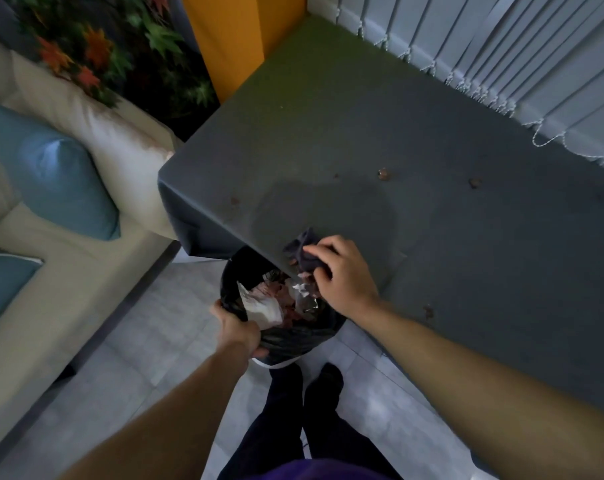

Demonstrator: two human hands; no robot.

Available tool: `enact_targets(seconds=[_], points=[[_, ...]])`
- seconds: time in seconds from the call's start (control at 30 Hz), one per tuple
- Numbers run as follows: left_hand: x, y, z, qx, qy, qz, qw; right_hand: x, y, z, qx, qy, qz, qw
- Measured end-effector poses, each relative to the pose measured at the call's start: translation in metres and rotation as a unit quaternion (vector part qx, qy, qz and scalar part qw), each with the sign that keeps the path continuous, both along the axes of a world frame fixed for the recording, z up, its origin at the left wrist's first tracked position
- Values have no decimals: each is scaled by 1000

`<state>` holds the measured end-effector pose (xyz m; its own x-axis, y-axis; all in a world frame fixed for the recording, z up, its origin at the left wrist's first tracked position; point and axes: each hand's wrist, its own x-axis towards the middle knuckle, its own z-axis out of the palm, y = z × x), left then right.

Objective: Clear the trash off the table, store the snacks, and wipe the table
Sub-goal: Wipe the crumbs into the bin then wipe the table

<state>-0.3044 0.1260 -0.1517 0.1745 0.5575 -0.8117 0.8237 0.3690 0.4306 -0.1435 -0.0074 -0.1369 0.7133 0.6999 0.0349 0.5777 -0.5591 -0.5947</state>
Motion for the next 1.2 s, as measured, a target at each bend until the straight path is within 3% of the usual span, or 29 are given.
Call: enact_targets(seconds=[0.27,0.43,0.53,0.6,0.63,0.83,1.03,1.2], points=[[-1,0,-2,5,2,-7,1000,-37,3,-4,8,12,46,999],[-4,-2,-4,4,-14,8,1000,-33,2,10,43,14,168,985],[-6,-2,-4,4,-8,-2,1000,-7,5,15,54,-19,42,997],[-7,-1,-3,1,-2,-12,1000,7,7,15,4,-7,-64,998],[-7,-1,-3,0,1,-16,1000,9,8,14,-31,5,-63,998],[-6,0,0,14,8,-31,999,-36,2,11,-59,21,171,983],[-11,0,4,15,18,-42,999,-72,12,5,-240,45,124,962],[-17,1,5,6,13,-42,999,-69,15,5,-253,128,67,957]])
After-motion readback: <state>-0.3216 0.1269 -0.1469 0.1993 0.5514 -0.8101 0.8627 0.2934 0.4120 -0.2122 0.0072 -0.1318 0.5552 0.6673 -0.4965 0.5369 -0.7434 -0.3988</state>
